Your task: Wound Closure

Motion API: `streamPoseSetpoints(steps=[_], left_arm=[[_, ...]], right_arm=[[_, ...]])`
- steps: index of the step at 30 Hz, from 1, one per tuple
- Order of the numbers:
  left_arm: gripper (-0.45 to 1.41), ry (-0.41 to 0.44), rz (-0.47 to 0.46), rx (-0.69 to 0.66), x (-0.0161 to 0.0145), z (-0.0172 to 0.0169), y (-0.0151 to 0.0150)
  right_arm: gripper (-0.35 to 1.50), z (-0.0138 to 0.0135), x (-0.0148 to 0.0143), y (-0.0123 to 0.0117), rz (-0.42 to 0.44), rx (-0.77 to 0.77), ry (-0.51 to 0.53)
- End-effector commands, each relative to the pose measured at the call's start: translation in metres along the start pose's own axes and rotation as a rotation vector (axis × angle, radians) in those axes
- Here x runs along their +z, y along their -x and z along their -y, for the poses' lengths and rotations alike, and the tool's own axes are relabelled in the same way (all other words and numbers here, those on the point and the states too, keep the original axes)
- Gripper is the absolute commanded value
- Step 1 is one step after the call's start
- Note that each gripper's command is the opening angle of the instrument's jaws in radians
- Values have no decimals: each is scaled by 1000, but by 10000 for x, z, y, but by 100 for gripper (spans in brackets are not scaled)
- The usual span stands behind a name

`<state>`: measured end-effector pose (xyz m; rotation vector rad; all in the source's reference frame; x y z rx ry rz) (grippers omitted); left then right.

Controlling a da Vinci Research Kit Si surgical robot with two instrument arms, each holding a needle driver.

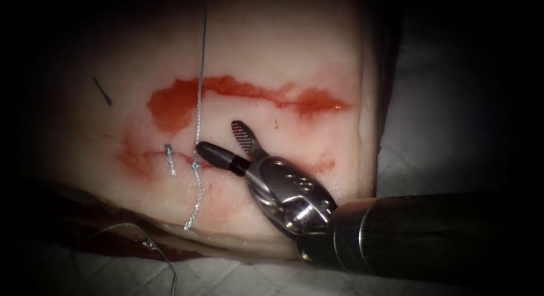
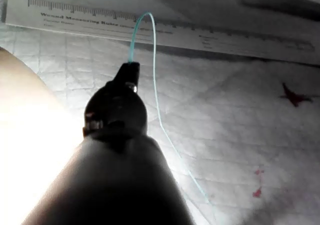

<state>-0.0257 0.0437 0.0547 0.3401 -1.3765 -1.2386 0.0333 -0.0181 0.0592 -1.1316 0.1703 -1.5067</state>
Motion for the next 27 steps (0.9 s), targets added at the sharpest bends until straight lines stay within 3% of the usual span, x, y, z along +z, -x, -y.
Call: streamPoseSetpoints(steps=[1,11,17,27], left_arm=[[-45,-16,2,1,8,2,7],[-45,-69,8,-12,14,29,9],[-45,-88,4,-10,14,33,9],[-45,-112,2,-26,7,51,18]], right_arm=[[113,-3,9,3,-15,2,32],[121,-10,8,39,-159,3,174],[126,-3,16,33,-275,-33,237],[126,3,33,-6,-311,-85,295]])
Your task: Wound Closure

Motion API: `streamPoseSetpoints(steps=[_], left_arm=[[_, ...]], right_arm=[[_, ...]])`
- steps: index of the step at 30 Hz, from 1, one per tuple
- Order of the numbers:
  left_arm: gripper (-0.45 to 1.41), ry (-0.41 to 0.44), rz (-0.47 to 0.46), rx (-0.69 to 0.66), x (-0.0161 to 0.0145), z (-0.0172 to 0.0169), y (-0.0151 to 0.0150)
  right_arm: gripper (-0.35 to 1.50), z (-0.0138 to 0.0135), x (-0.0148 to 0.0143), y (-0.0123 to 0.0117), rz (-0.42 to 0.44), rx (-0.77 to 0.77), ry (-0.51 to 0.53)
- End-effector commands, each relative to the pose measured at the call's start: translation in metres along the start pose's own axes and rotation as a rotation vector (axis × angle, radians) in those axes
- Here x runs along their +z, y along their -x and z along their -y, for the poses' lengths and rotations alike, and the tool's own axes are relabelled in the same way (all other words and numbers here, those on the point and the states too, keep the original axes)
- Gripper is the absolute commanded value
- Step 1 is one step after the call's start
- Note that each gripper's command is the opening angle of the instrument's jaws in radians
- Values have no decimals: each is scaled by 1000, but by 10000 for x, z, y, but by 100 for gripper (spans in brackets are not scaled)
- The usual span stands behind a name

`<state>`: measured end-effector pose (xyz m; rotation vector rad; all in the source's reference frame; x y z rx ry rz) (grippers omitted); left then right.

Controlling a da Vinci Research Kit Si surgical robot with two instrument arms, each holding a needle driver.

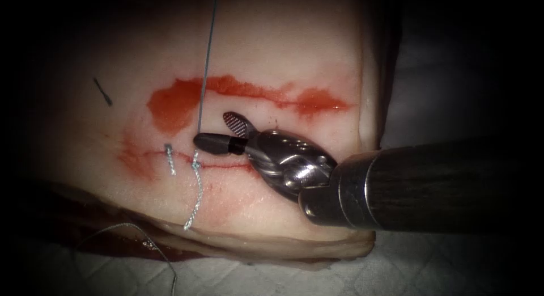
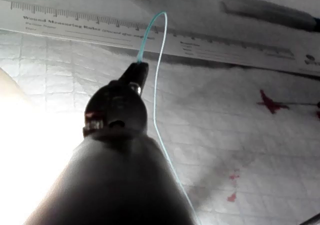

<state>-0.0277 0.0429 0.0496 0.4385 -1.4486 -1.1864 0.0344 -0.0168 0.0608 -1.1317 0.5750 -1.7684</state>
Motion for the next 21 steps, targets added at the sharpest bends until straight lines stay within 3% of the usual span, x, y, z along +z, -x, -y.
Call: streamPoseSetpoints(steps=[1,10,21], left_arm=[[-45,1,2,0,7,-1,3],[-45,0,5,-8,5,9,8],[-45,0,6,-9,7,11,8]], right_arm=[[126,1,14,-4,-2,-7,11],[121,-4,26,-1,46,-18,45],[121,-12,60,9,73,-61,45]])
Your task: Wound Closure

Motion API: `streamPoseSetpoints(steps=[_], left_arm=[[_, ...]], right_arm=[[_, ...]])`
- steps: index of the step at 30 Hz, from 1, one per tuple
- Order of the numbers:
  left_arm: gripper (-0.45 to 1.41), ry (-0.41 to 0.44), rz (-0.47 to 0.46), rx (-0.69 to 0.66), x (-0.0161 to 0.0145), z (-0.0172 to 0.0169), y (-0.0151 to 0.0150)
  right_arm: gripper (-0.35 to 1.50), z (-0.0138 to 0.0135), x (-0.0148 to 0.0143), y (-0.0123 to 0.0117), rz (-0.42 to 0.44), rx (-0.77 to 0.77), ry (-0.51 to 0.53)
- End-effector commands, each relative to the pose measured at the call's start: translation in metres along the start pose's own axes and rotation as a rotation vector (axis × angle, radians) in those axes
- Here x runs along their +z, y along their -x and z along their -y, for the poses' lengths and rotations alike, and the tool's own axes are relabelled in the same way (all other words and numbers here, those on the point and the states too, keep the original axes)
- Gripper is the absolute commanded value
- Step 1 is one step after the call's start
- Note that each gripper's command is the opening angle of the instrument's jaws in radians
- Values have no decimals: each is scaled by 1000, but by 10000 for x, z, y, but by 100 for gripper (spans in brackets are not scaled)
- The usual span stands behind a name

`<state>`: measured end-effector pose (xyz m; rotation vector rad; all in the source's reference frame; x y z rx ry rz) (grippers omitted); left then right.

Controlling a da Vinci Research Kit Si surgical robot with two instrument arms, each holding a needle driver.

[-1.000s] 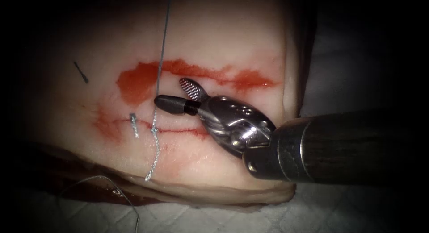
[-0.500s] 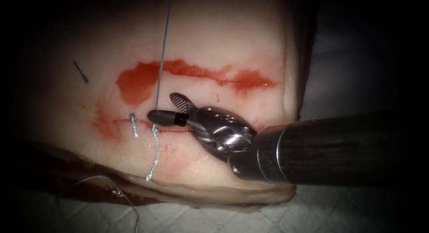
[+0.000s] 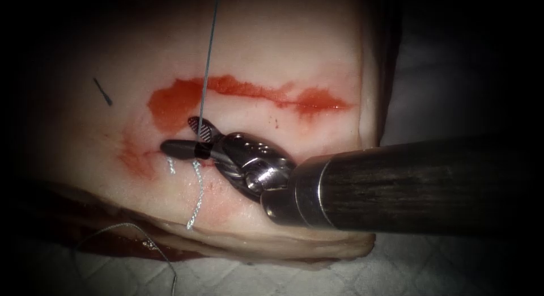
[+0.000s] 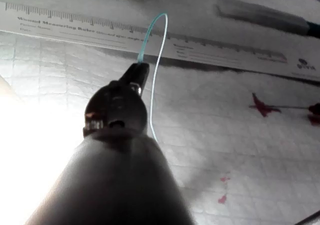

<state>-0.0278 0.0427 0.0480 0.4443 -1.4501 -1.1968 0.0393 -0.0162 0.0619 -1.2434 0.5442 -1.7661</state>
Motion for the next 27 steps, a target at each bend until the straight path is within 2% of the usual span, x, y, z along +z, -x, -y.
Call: streamPoseSetpoints(steps=[1,8,15,18,21,22,23,25,27], left_arm=[[-45,-1,3,2,8,-3,2],[-45,-1,3,3,9,-4,2],[-45,-1,4,3,10,-3,0],[-45,-1,4,3,11,-3,0],[-45,-1,4,3,11,-3,0],[-45,-1,4,3,11,-3,0],[-45,-1,4,3,11,-3,0],[-45,-1,4,3,11,-2,0],[-45,-2,4,3,11,-2,0]], right_arm=[[121,-1,14,1,7,-3,5],[121,-1,21,4,16,-37,2],[113,-2,29,6,24,-48,-1],[90,0,29,6,24,-60,-1],[59,0,27,6,22,-66,3],[44,0,26,6,25,-72,5],[44,0,26,6,25,-72,5],[31,1,26,6,19,-72,3],[31,0,24,5,-23,-69,-26]])
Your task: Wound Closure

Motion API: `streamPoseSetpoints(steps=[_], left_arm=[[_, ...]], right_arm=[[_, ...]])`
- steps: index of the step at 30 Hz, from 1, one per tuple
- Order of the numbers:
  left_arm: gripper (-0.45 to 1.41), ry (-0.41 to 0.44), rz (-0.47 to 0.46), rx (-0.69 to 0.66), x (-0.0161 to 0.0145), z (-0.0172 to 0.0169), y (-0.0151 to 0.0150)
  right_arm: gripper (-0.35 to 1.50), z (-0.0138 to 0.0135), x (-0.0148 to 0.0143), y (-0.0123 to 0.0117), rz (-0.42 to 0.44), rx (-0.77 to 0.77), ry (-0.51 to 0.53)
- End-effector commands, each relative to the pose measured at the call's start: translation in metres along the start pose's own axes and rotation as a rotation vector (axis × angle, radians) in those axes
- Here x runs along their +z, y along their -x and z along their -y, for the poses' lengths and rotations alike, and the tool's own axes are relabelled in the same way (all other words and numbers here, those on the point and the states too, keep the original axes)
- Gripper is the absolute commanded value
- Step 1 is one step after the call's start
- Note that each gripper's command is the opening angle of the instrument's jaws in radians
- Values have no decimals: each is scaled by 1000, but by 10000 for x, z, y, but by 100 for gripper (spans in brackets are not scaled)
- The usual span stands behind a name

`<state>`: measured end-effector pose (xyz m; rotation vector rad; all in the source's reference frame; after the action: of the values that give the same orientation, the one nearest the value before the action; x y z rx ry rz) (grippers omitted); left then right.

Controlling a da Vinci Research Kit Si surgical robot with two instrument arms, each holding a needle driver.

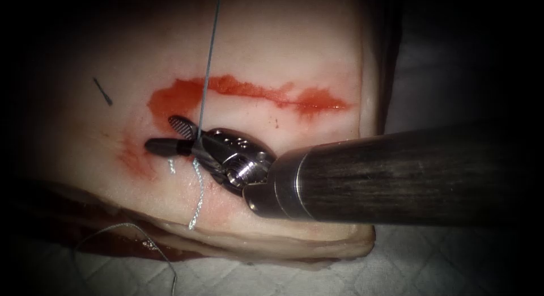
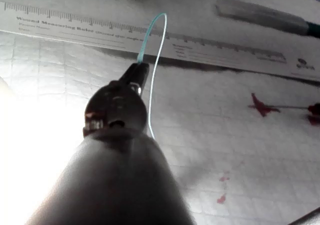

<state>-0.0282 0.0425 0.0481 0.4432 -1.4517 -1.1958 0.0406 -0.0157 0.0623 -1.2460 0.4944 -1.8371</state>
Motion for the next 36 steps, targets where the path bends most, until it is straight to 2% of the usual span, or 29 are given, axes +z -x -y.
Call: streamPoseSetpoints(steps=[1,8,12,27,28,29,30,31,32,36], left_arm=[[-45,-1,3,2,8,-2,2],[-45,-1,3,2,8,-2,1],[-45,-1,3,3,9,-1,1],[-45,-2,3,3,9,-1,1],[-45,-2,3,2,9,0,1],[-45,-2,3,2,9,0,1],[-45,-2,3,2,9,0,1],[-45,-3,3,2,9,1,1],[-45,-2,3,7,8,1,1],[-45,-3,3,7,9,2,2]], right_arm=[[24,0,9,2,-16,1,-10],[2,1,8,4,-19,9,-11],[-35,1,8,5,-19,10,-11],[-35,1,8,8,26,8,25],[7,1,8,8,29,8,26],[26,0,9,8,30,8,23],[52,0,10,7,34,8,14],[91,-2,11,6,39,-34,11],[111,-4,12,5,39,-41,11],[125,-6,16,7,43,-45,8]])
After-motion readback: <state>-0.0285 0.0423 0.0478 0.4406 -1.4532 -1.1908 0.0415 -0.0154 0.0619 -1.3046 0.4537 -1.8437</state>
